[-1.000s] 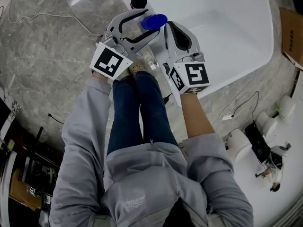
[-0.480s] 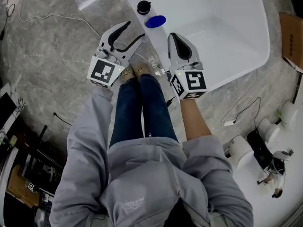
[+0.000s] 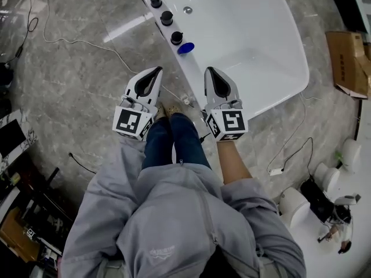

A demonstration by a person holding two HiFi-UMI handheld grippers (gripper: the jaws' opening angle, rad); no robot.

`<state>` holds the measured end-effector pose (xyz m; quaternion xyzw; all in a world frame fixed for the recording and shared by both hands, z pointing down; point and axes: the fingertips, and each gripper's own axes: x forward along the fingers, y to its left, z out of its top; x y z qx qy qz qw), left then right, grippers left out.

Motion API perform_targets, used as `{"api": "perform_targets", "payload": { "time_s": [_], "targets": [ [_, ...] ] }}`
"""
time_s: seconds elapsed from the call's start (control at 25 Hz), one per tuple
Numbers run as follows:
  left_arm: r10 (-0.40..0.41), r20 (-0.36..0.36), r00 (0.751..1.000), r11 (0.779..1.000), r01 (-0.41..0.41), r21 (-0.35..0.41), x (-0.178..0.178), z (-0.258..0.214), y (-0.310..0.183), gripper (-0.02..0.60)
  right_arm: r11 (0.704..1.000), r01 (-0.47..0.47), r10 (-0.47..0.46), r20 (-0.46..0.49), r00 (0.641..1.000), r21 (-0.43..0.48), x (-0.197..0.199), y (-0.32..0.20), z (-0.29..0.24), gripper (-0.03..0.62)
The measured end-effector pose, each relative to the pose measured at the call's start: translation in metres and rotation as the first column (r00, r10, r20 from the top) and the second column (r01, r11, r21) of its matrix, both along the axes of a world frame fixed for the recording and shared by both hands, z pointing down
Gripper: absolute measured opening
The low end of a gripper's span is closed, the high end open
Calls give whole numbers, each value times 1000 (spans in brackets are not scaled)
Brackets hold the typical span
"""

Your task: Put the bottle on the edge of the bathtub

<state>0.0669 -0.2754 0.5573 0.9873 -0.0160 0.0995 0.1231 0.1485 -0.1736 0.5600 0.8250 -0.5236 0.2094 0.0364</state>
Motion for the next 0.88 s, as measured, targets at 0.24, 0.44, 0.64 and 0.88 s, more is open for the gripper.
{"api": "perform_targets", "payload": {
  "time_s": [0.24, 0.44, 0.64, 0.88],
  "targets": [
    [-52, -38, 998, 998, 53, 34, -23, -74, 17, 5, 998, 17, -12, -76, 997, 63, -11, 14, -81, 3],
    [-131, -108, 985, 989, 137, 54, -37, -142, 14, 5, 993, 54, -37, -162, 986, 103, -23, 22, -147, 3],
    [-159, -172, 972, 969, 187, 160, -47, -205, 11, 5, 986, 69, -30, -247, 969, 149, -36, 22, -204, 3],
    [-233, -185, 955, 949, 264, 170, -72, -241, 13, 5, 964, 114, -44, -281, 959, 239, -63, 16, -257, 3]
  ]
}}
